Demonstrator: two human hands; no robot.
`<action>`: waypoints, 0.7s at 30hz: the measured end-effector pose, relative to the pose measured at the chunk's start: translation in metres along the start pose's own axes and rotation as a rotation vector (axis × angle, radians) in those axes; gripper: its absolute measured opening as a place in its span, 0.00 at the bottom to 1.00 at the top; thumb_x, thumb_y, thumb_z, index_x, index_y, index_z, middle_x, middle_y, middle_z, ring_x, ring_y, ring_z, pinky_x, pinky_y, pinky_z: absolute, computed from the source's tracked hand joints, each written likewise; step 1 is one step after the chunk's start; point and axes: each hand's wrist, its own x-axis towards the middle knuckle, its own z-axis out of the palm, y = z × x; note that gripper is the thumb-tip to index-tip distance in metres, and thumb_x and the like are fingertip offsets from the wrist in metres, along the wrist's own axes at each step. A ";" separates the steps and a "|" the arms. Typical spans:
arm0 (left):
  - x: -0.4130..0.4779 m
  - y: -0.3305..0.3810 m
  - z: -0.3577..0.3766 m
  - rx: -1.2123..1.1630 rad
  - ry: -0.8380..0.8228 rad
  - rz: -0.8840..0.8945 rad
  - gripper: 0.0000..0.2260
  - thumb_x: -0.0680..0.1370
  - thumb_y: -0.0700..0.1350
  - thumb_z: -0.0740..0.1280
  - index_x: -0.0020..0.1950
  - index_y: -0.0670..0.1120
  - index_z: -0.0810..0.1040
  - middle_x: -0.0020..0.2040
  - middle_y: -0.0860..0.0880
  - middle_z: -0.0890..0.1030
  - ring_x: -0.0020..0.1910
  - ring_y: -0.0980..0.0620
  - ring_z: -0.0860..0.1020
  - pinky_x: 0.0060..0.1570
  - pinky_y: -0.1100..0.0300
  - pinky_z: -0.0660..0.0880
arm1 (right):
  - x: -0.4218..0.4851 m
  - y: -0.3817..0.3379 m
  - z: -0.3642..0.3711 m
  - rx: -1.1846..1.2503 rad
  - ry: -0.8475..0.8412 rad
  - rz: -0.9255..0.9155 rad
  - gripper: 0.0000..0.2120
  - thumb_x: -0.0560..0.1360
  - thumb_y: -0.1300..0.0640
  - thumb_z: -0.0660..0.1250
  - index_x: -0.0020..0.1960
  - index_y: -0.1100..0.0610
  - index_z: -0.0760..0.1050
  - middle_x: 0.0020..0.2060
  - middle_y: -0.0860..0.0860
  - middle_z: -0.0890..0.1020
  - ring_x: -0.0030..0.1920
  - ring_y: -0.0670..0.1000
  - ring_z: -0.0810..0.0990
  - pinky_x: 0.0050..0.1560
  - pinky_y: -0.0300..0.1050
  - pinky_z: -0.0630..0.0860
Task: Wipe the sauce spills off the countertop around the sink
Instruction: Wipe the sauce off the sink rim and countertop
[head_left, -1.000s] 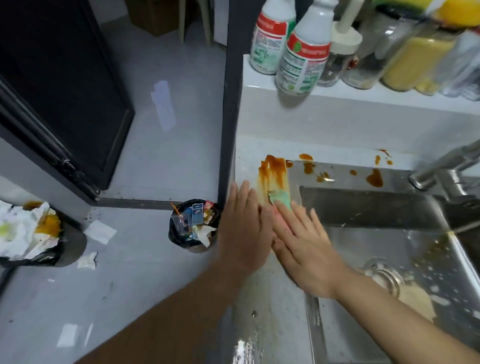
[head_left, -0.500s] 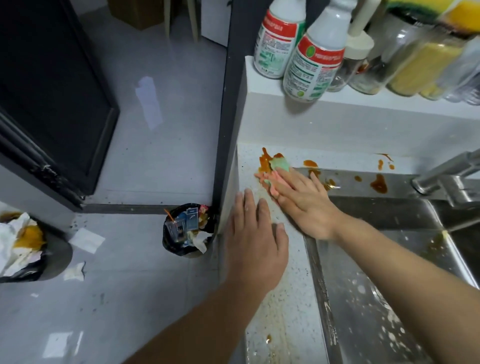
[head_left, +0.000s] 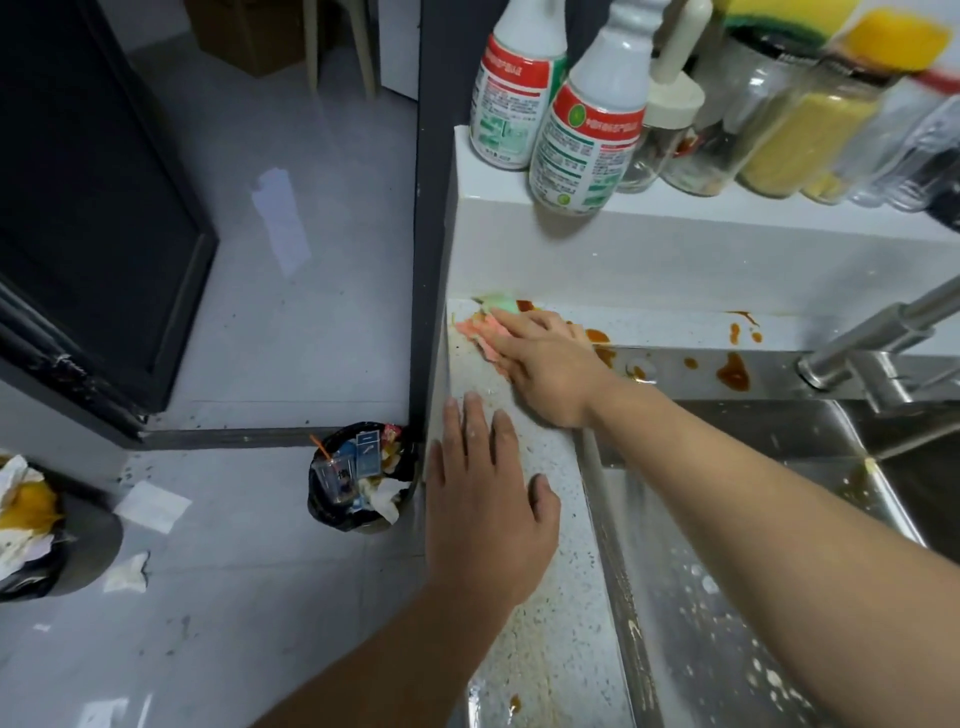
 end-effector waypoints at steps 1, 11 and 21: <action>0.000 0.000 -0.001 -0.006 -0.006 -0.001 0.33 0.78 0.57 0.51 0.80 0.41 0.61 0.82 0.40 0.54 0.82 0.40 0.49 0.78 0.41 0.55 | -0.005 0.012 0.001 -0.007 0.015 0.071 0.24 0.87 0.45 0.48 0.82 0.37 0.52 0.83 0.42 0.53 0.79 0.54 0.53 0.75 0.56 0.51; 0.001 -0.001 -0.001 0.006 0.016 0.007 0.31 0.78 0.55 0.50 0.79 0.42 0.62 0.82 0.41 0.56 0.82 0.41 0.50 0.78 0.45 0.50 | 0.015 -0.012 0.001 -0.064 0.054 -0.029 0.25 0.86 0.41 0.46 0.82 0.38 0.56 0.82 0.46 0.57 0.76 0.57 0.56 0.73 0.57 0.54; 0.001 -0.001 -0.002 0.011 -0.006 0.015 0.32 0.79 0.56 0.49 0.79 0.41 0.62 0.82 0.39 0.56 0.81 0.40 0.50 0.78 0.42 0.51 | -0.018 0.049 0.009 0.048 0.200 0.490 0.24 0.85 0.41 0.46 0.79 0.41 0.62 0.79 0.56 0.61 0.76 0.60 0.58 0.77 0.58 0.52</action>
